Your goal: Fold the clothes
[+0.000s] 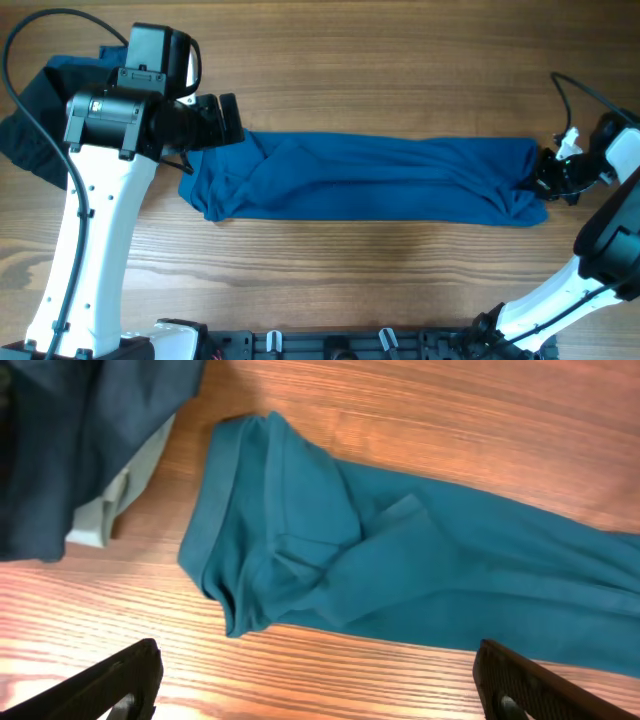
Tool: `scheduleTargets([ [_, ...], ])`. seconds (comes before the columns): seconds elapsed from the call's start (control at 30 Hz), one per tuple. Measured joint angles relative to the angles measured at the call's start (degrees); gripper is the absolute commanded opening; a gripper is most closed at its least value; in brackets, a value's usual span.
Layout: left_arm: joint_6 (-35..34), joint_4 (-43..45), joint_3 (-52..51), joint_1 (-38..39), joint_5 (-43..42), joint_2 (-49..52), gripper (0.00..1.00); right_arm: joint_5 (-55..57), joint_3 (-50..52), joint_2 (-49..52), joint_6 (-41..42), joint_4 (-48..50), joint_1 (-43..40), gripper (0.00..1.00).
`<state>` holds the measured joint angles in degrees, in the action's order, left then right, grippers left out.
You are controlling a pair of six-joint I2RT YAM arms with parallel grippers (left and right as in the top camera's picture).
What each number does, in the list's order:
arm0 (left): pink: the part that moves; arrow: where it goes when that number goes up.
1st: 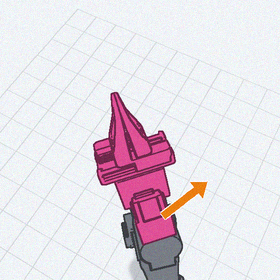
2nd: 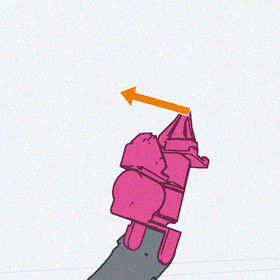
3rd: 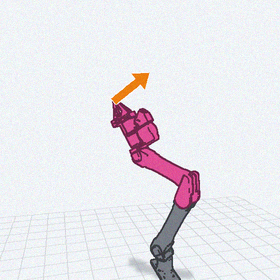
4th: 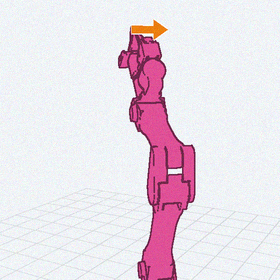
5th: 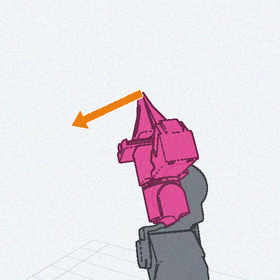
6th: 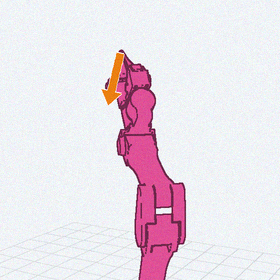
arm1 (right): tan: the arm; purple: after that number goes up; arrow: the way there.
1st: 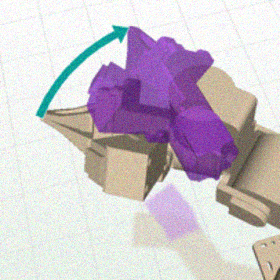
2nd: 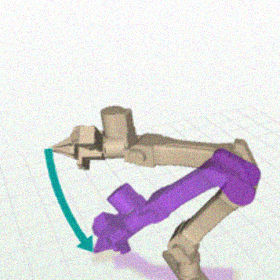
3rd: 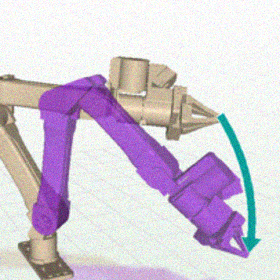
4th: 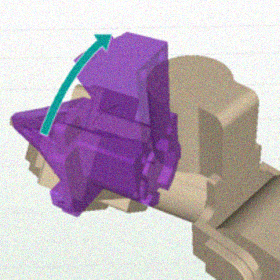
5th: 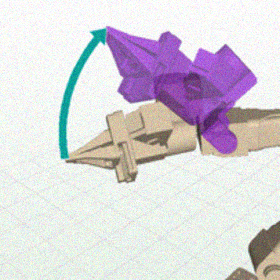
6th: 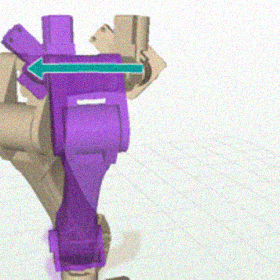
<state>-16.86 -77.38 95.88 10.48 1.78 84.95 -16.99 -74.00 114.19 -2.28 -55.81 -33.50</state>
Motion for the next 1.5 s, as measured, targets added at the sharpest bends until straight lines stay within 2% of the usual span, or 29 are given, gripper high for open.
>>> scheduleTargets([
  [0.1, 0.0, -0.1, 0.0, 0.0, 0.7, 0.0, 1.00, 4.2, -1.8, -3.5, 3.5, -1.4, -1.4, 0.04],
  [0.27, 0.0, -0.2, 0.0, 0.0, 1.7, 0.0, 1.00, 6.0, -3.9, -17.5, 5.8, -1.9, -1.5, 0.04],
  [0.4, 0.0, -0.2, 0.0, 0.0, 1.8, 0.0, 1.00, 7.0, -4.4, -20.2, 7.1, -5.9, 2.2, 0.04],
  [0.63, 0.0, -0.2, 0.0, 0.0, 1.9, 0.0, 1.00, 8.2, 0.0, -20.2, 7.5, -5.0, 19.4, 0.04],
  [0.8, 0.0, -0.2, 0.0, 0.0, 1.9, 0.0, 1.00, 8.4, 6.1, -20.1, 10.8, 3.7, 36.4, 0.04],
  [1.03, 0.0, -0.2, 0.0, 0.0, 1.9, 0.0, 1.00, 8.5, 10.9, -20.1, 18.3, 12.6, 50.8, 0.05],
  [1.07, 0.0, -0.2, 0.0, 0.0, 1.9, 0.0, 1.00, 8.5, 10.9, -20.1, 19.1, 13.5, 51.9, 0.18],
  [1.1, 0.0, -0.2, 0.0, 0.0, 1.9, 0.0, 1.00, 8.5, 10.9, -20.1, 19.9, 14.2, 52.9, 0.47],
  [1.13, 0.0, -0.2, 0.0, 0.0, 1.9, 0.0, 1.00, 8.5, 10.9, -20.1, 20.4, 14.5, 53.2, 0.57],
  [1.2, 0.0, -0.3, 0.0, 0.0, 1.9, 0.0, 1.00, 8.5, 10.9, -19.9, 22.2, 14.8, 54.4, 0.53],
  [1.3, 0.0, -0.9, 0.0, 0.0, 1.9, 0.0, 1.00, 8.2, 10.9, -19.6, 23.2, 15.3, 54.4, 0.41],
  [1.43, 0.0, -1.6, 0.0, 0.0, 1.9, 0.0, 1.00, 7.6, 10.9, -19.9, 22.6, 15.1, 54.3, 0.31],
  [1.5, 0.0, -2.1, 0.0, 0.0, 1.9, 0.0, 1.00, 8.0, 10.9, -21.1, 22.6, 14.5, 54.0, 0.12],
])
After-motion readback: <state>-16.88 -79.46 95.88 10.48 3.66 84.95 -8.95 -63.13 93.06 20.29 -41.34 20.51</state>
